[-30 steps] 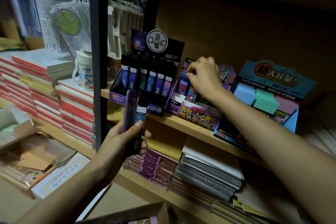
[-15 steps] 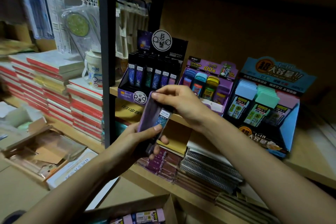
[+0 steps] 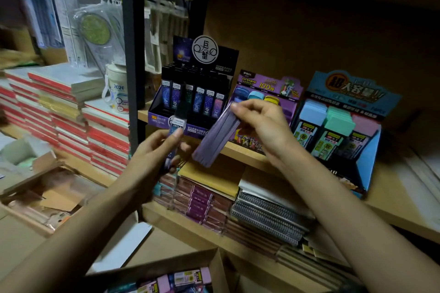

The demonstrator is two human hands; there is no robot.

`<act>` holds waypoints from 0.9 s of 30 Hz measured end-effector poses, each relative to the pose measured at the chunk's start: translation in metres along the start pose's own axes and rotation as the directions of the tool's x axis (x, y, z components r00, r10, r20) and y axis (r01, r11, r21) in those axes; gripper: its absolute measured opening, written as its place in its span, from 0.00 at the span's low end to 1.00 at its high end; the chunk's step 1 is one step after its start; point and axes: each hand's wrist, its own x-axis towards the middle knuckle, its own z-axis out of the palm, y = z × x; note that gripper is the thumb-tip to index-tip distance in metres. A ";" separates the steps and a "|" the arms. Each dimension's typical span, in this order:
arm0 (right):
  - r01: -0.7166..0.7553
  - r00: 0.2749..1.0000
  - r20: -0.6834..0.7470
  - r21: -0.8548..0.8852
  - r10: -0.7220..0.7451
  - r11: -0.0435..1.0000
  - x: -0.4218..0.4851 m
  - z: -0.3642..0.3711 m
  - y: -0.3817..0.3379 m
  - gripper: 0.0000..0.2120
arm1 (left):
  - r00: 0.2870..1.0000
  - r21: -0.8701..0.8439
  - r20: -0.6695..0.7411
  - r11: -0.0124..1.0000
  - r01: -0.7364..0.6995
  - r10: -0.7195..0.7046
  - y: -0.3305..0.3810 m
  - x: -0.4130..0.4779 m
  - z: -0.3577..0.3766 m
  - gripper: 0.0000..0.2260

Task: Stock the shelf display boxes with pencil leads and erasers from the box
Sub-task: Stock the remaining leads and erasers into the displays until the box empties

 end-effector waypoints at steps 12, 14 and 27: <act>-0.199 0.935 0.353 0.518 0.003 0.832 -0.009 0.006 0.013 0.14 | 0.989 -0.189 0.138 0.978 0.084 -0.058 -0.007 -0.006 0.026 0.09; -0.230 0.901 0.430 0.578 -0.053 0.783 -0.011 0.001 0.016 0.20 | 0.978 -0.287 0.190 0.947 0.144 -0.091 -0.007 -0.006 0.030 0.07; 0.019 1.000 -0.011 0.169 -0.017 0.986 0.003 -0.051 0.007 0.05 | 0.985 0.041 0.070 0.987 0.158 -0.161 -0.019 -0.001 0.050 0.12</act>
